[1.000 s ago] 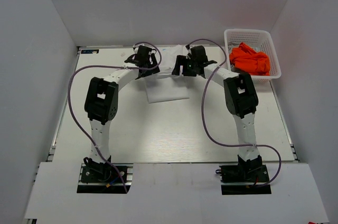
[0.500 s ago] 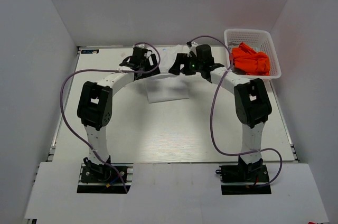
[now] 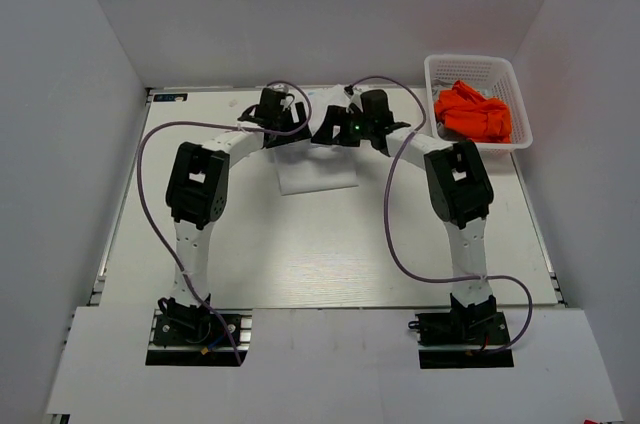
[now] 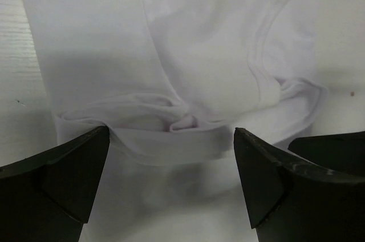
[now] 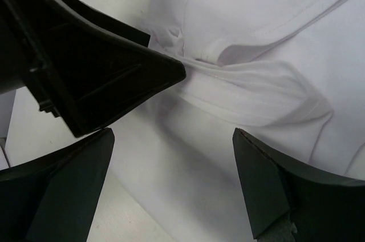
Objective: Fold and stack the t-shirts
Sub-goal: Fold the folded rectangular tshirt in 1/3 of the way
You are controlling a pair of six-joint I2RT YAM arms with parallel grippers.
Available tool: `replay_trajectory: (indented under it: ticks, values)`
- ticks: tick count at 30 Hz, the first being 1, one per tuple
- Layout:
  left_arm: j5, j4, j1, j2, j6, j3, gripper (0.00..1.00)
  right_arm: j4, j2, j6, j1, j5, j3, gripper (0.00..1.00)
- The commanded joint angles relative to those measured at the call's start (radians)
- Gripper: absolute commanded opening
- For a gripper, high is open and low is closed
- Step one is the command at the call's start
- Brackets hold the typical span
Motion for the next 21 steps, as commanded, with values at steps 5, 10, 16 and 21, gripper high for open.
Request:
replay_trajectory:
  ticks: [5,10,16,21]
  values:
    - [-0.069,0.064,0.027,0.013,-0.006,0.093,1.00,0.081,0.093,0.008,-0.002,-0.030,0.145,0.90]
    - [-0.109,0.097,0.057,0.034,-0.038,0.162,1.00,0.129,0.175,0.000,-0.008,-0.002,0.251,0.90]
    - [-0.100,0.003,0.102,0.094,-0.049,0.342,1.00,0.144,0.150,-0.076,-0.008,0.039,0.309,0.90]
    - [-0.100,0.014,0.102,-0.073,-0.040,0.101,1.00,0.062,0.016,-0.187,0.003,0.055,0.178,0.90]
